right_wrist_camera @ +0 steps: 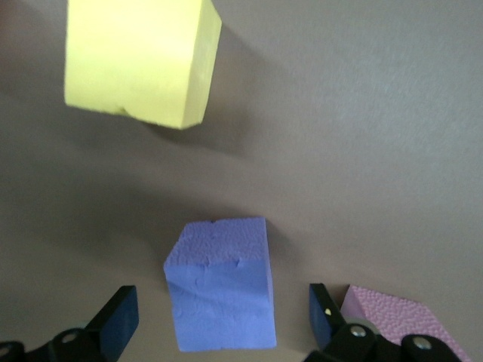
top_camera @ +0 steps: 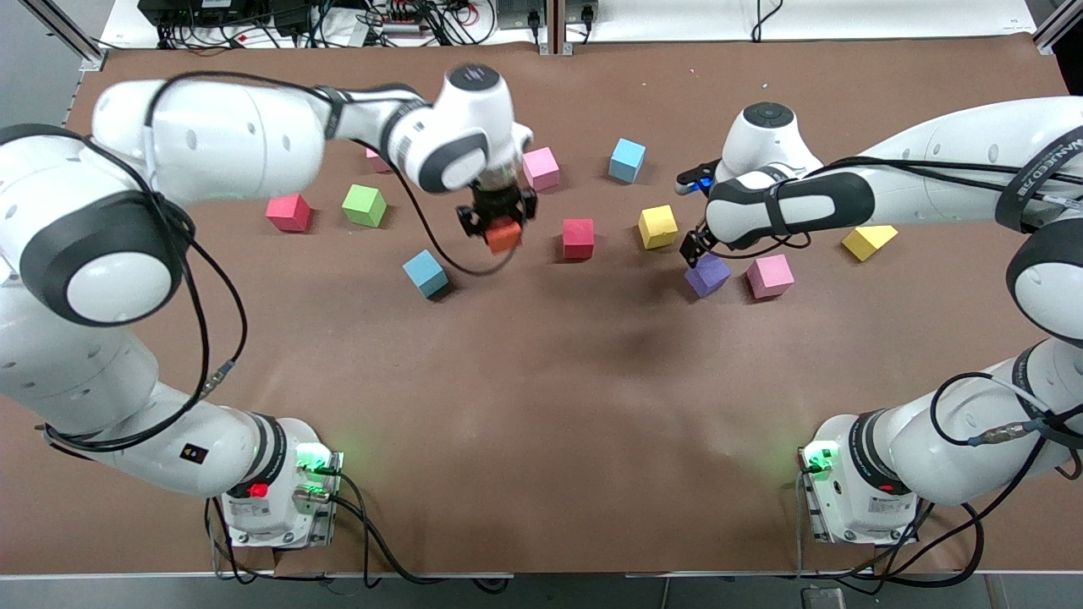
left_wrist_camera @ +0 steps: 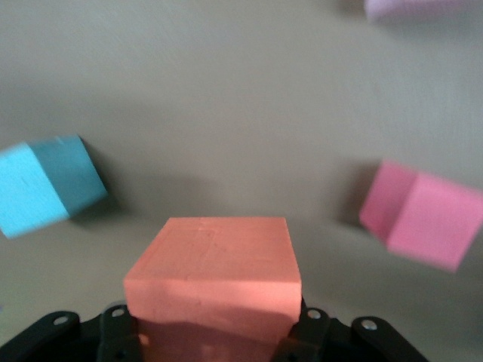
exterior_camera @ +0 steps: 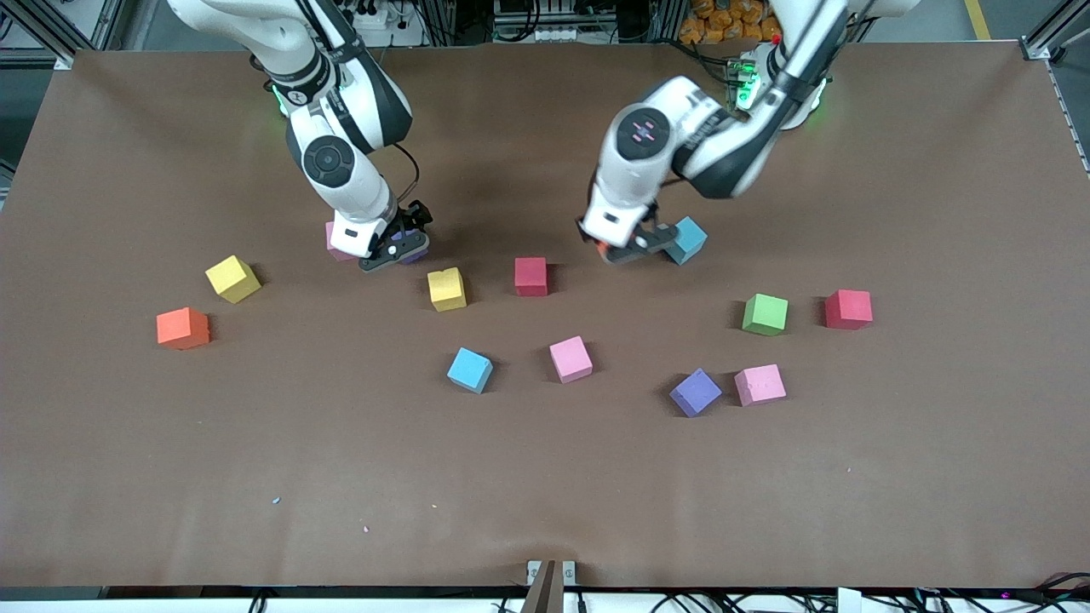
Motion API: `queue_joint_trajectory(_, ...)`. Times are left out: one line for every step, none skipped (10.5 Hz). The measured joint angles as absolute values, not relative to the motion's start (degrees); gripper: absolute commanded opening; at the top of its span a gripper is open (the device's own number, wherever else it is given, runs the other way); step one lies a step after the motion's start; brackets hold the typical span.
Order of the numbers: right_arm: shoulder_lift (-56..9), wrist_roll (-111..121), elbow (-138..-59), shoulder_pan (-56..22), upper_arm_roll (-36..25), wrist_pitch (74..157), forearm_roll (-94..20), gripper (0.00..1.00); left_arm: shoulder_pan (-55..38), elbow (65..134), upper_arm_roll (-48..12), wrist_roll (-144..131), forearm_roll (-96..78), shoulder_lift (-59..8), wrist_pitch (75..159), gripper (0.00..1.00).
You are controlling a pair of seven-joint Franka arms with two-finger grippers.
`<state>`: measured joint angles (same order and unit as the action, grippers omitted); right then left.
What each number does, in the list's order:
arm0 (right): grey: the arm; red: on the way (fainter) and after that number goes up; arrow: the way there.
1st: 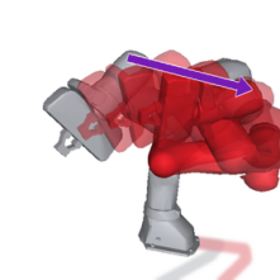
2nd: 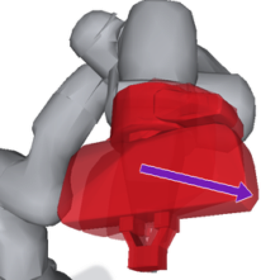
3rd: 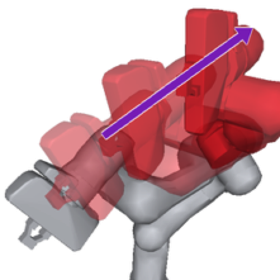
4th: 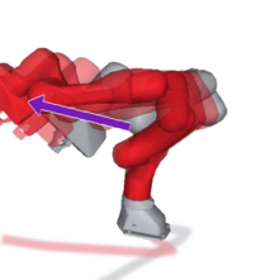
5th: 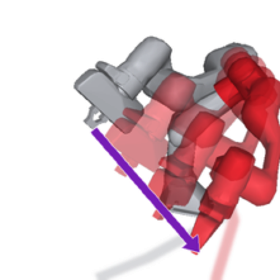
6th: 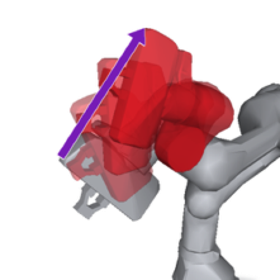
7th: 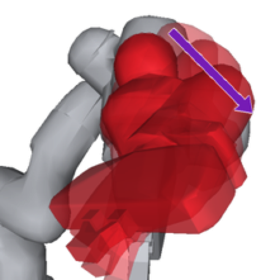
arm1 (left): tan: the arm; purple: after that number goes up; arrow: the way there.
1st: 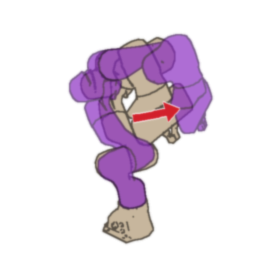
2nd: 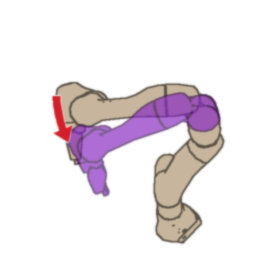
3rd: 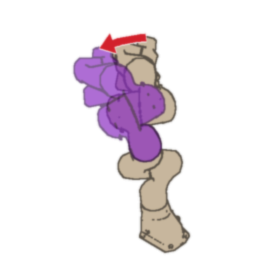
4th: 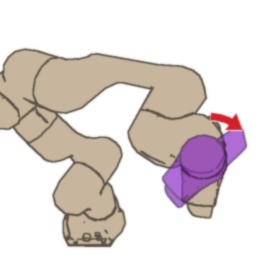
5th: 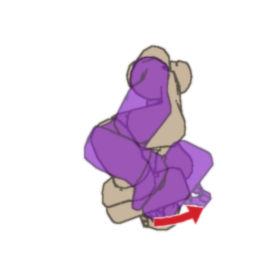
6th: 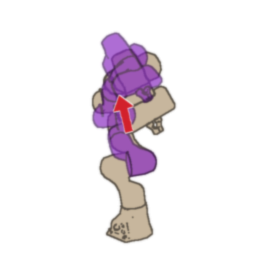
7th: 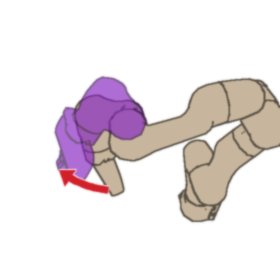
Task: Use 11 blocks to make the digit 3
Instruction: 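Place the orange block with the left gripper while the right gripper lifts blue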
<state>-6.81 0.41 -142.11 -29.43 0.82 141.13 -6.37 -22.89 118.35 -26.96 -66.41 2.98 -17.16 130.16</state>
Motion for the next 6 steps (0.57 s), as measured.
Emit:
queue_joint_trajectory(-6.9, 0.5, -142.8, -29.4, 0.8, 141.9, -6.4, 1.00, -26.1, 119.8, -27.2, -68.1, 4.7, -17.4, 132.5, 0.00)
queue_joint_trajectory(-7.2, 0.5, -143.4, -29.5, 0.8, 142.7, -6.4, 1.00, -29.5, 121.3, -27.3, -70.7, 6.9, -17.9, 134.8, 0.00)
queue_joint_trajectory(-7.7, 0.5, -143.8, -29.5, 0.9, 143.5, -6.4, 1.00, -32.6, 122.2, -27.4, -73.4, 9.1, -19.1, 136.3, 0.00)
queue_joint_trajectory(-8.5, 0.5, -143.9, -29.5, 0.8, 144.2, -6.4, 1.00, -35.2, 122.4, -27.4, -75.4, 11.1, -20.8, 137.5, 0.00)
queue_joint_trajectory(-9.4, 0.5, -144.0, -29.5, 0.8, 145.2, -6.4, 0.66, -37.2, 122.4, -27.4, -76.5, 12.6, -22.8, 138.5, 0.00)
queue_joint_trajectory(-10.1, 0.6, -144.0, -29.5, 0.8, 145.6, -6.4, 0.17, -37.9, 122.0, -27.4, -76.5, 13.3, -24.5, 139.4, 0.00)
